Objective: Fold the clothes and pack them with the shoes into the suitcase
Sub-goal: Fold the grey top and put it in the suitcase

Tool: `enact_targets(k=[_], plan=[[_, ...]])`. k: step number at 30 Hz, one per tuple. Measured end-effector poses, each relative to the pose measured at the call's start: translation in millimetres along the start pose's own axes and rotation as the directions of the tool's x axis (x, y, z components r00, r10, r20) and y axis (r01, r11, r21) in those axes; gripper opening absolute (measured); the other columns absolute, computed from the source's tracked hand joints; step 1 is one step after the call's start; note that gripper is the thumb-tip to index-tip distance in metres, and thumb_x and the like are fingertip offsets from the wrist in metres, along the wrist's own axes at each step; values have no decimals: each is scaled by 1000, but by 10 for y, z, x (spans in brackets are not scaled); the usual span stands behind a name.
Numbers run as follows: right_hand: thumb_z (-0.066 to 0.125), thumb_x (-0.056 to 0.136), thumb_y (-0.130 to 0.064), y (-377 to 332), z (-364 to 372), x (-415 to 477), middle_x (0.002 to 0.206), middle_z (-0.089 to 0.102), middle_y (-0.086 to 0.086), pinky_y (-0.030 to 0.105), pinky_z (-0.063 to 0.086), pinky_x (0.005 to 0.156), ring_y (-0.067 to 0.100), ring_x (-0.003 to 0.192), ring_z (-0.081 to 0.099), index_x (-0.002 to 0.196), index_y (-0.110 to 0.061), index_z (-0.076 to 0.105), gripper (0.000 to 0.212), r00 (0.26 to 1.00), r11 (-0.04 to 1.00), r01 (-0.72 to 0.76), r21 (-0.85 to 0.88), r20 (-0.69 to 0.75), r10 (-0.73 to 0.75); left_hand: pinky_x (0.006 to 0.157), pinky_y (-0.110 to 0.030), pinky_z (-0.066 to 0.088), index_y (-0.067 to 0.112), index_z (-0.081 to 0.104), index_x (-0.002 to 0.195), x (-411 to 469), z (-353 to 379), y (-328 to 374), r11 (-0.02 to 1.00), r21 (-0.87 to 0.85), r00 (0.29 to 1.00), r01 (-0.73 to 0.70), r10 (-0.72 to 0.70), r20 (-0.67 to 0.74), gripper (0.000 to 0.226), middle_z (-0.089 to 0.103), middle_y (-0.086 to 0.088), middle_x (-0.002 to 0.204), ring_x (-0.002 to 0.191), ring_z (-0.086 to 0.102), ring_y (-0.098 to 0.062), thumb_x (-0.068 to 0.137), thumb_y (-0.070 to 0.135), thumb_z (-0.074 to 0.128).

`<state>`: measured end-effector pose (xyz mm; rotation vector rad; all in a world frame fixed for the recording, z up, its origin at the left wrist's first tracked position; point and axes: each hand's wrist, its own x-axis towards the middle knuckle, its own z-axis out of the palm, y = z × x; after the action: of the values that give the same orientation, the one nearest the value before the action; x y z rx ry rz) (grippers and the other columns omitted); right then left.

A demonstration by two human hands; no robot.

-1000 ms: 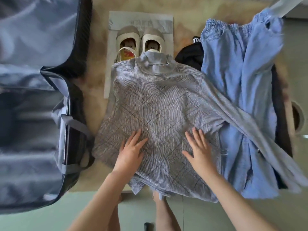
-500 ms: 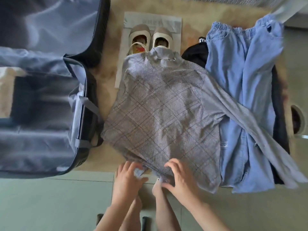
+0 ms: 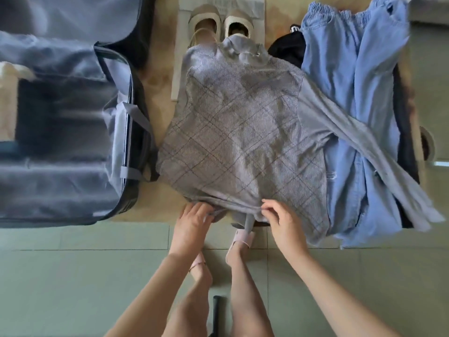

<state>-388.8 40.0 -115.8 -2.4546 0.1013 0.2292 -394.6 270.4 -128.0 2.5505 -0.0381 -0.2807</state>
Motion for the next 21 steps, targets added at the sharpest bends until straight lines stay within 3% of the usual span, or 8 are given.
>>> enact_targets(k=[5,8,10,12,13,15,19,21], plan=[[62,90,-9,-99,-230,37,78,62,-2,31,42,67,23,77,57,91,-11,66,5,997,997,-72,-7,-29,71,73,-28,34,6,55,86,-346,-346,-101,994,-97,996,42,-50,-78,22,61,-7,73,75,41,-15,88,20,38],[57,92,-19,-113,-309,24,75,67,0,42,39,93,25,72,56,85,-12,68,14,1000,990,-6,-140,3,7,73,-27,33,10,53,83,-529,-479,-224,997,-44,995,68,-70,-65,21,57,-2,69,71,44,-18,87,21,37],[44,93,-33,-68,-282,-15,84,71,-3,39,24,107,23,79,63,83,-18,69,31,991,949,74,-308,128,-35,76,-29,35,12,54,77,-608,-487,-299,998,44,999,36,-35,-32,19,56,1,67,69,47,-21,83,23,39],[54,93,-30,-32,-223,-82,101,70,-2,41,20,112,23,98,63,90,-19,72,21,977,925,95,-367,211,-16,80,-31,37,15,60,75,-661,-419,-367,995,103,1000,11,-12,7,21,60,2,74,77,50,-22,79,26,43],[63,89,-25,-23,-187,-126,109,68,0,43,20,112,25,105,61,96,-18,72,13,977,929,99,-357,214,-21,82,-31,38,18,64,77,-672,-375,-391,994,110,999,19,-22,31,23,62,2,82,83,52,-23,78,29,44],[74,81,-20,-45,-93,-216,119,64,4,41,23,110,29,111,58,105,-16,71,24,975,930,103,-353,222,-24,84,-30,37,21,67,83,-664,-299,-405,993,101,994,69,-77,75,27,62,1,97,92,53,-23,79,34,43],[75,79,-18,-120,40,-337,135,52,5,41,35,104,29,121,48,123,-15,60,46,976,941,39,-336,214,36,86,-35,42,18,67,88,-556,-203,-289,983,24,981,183,-184,68,32,62,0,101,95,57,-26,84,32,38],[76,79,-18,-95,73,-388,136,49,4,39,36,104,26,124,46,128,-15,55,54,980,952,-26,-306,182,86,90,-36,40,17,67,94,-470,-172,-203,973,-17,970,230,-228,87,22,61,-1,105,102,54,-27,88,21,47]])
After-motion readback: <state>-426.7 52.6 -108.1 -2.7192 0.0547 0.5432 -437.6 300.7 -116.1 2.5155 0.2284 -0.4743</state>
